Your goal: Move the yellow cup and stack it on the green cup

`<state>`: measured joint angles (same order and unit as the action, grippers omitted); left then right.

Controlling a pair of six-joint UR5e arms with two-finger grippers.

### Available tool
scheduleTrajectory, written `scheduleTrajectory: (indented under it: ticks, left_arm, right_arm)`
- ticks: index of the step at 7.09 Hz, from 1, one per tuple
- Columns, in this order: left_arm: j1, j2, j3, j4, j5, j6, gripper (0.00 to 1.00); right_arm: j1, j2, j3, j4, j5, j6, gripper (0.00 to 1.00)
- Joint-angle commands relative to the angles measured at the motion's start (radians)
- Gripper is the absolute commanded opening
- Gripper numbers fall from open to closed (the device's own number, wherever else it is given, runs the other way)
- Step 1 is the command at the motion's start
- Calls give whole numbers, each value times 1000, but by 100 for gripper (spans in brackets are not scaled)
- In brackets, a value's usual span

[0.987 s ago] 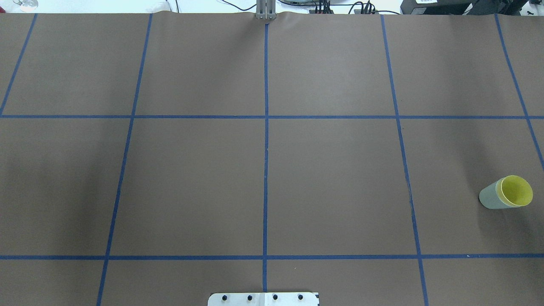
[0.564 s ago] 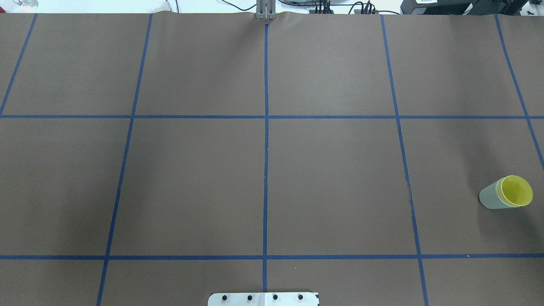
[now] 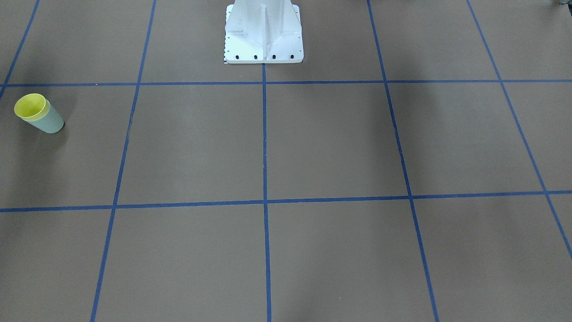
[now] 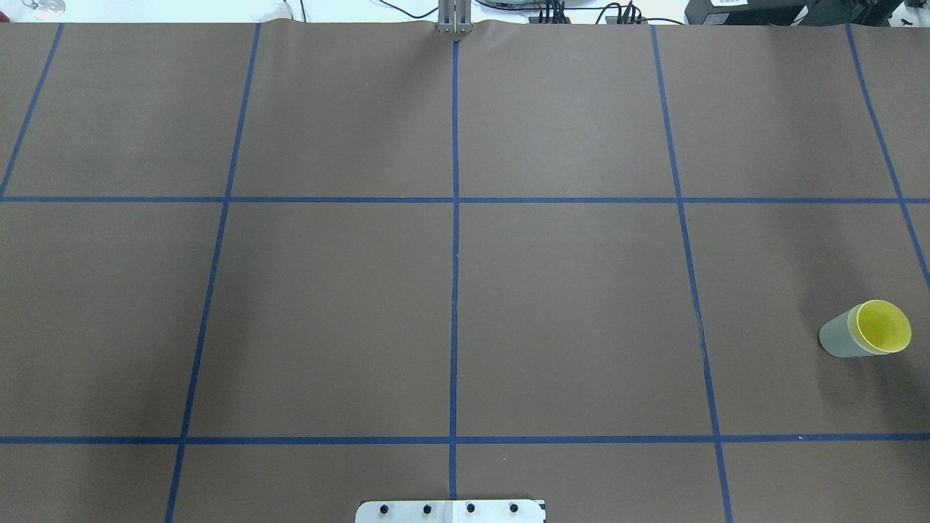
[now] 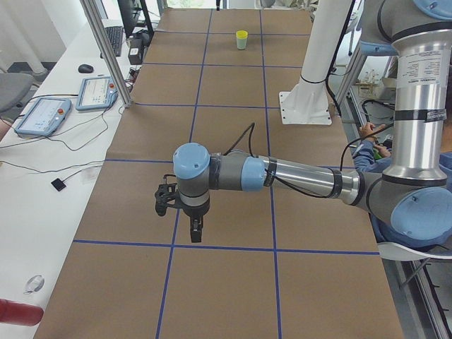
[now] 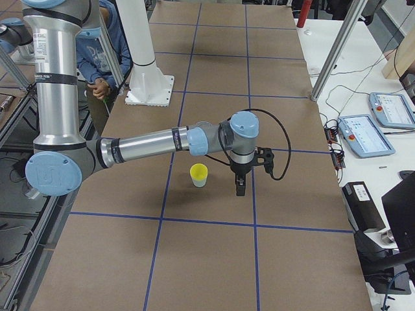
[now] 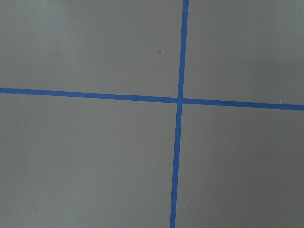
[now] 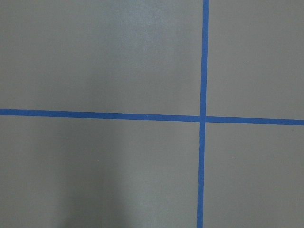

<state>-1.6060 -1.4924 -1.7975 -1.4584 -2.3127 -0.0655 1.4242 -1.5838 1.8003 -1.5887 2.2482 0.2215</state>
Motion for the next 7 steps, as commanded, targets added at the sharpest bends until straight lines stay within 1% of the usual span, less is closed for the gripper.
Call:
scheduleTrajectory:
  ticks: [1,2,3,4,7]
  left_arm:
    - [3,46,2,-45,-1,1,100]
    - [3,55,-28,-46,-2,0,100]
    - [6,63,-23,-53,-2,0,100]
    - [6,63,-31,-54,-2,1,100]
    - [6,57,-20,-54,2,1,100]
  right_arm:
    - [1,4,-12,-2,59,-31,100]
    - [1,8,-27,3,54,-34,100]
    - [1,7,-36,7,63,-34,100]
    - [2,-4,-15,9,64,-34,100]
    - [1,-18,-16,10,50,-30,100]
